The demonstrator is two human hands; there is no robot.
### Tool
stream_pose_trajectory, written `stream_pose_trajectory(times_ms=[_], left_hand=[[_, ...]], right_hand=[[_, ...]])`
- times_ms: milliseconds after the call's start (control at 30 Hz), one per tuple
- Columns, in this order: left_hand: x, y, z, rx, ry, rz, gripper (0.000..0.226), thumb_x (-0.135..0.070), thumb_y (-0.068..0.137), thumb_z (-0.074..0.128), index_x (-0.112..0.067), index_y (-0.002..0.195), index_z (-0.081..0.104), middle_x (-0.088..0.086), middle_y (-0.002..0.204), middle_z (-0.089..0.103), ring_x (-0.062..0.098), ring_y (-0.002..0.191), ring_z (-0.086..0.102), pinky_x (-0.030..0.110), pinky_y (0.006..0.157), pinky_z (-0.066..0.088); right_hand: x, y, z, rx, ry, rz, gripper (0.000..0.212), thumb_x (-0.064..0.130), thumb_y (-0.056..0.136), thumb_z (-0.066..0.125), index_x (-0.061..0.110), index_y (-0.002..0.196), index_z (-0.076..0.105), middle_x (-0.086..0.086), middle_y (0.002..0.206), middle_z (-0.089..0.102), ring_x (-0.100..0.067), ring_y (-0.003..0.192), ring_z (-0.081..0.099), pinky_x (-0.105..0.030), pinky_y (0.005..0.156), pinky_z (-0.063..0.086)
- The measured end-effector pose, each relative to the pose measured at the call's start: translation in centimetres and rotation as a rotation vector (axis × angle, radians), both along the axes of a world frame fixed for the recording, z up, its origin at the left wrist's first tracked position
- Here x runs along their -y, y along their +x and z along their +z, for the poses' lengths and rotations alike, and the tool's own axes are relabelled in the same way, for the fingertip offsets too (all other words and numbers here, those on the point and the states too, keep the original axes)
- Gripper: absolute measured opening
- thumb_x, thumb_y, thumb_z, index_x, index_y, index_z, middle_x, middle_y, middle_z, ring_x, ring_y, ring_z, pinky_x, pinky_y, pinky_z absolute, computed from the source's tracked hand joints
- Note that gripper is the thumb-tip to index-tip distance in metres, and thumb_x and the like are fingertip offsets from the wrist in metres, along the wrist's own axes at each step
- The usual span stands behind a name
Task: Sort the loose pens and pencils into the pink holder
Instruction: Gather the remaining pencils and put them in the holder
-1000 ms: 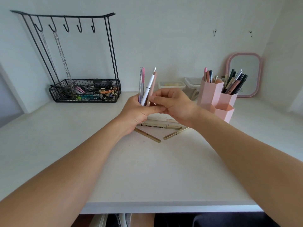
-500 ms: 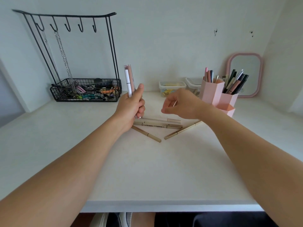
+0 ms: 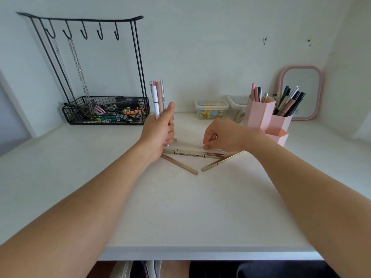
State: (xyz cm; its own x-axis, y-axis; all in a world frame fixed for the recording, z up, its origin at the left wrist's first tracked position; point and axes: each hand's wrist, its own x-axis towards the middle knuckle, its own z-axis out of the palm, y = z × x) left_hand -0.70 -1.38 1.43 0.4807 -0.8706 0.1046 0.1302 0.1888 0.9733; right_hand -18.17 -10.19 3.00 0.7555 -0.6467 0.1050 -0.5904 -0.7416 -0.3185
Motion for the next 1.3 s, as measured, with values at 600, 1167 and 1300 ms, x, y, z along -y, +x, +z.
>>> stream_pose_trajectory(times_ms=[600, 1167, 1300], left_hand=[[0.0, -1.2, -0.6, 0.21, -0.073, -0.069, 0.037, -0.044, 0.081, 0.081, -0.015, 0.092, 0.062, -0.007, 0.05, 0.045, 0.012, 0.043, 0.035, 0.019, 0.04, 0.028], [0.7, 0.1, -0.3, 0.106, -0.004, 0.116, 0.022, -0.023, 0.101, 0.05, -0.015, 0.08, 0.05, -0.003, 0.057, 0.06, 0.015, 0.056, 0.065, 0.025, 0.049, 0.049], [0.5, 0.1, -0.3, 0.095, -0.039, 0.128, 0.016, -0.017, 0.104, 0.048, -0.011, 0.092, 0.056, -0.005, 0.052, 0.05, 0.012, 0.043, 0.053, 0.026, 0.046, 0.046]], right_hand=[[-2.9, 2.3, -0.2, 0.747, 0.545, 0.025, 0.01, 0.012, 0.09, 0.069, 0.004, 0.093, 0.075, 0.001, 0.072, 0.071, -0.009, 0.065, 0.061, -0.02, 0.057, 0.048], [-0.6, -0.2, 1.3, 0.075, 0.242, 0.002, 0.023, 0.045, 0.082, 0.073, 0.026, 0.093, 0.077, 0.005, 0.089, 0.075, -0.008, 0.075, 0.066, -0.017, 0.061, 0.048], [-0.6, -0.8, 1.1, -0.025, 0.163, 0.017, 0.016, 0.04, 0.082, 0.076, 0.027, 0.091, 0.079, 0.017, 0.086, 0.072, 0.002, 0.083, 0.063, -0.017, 0.074, 0.042]])
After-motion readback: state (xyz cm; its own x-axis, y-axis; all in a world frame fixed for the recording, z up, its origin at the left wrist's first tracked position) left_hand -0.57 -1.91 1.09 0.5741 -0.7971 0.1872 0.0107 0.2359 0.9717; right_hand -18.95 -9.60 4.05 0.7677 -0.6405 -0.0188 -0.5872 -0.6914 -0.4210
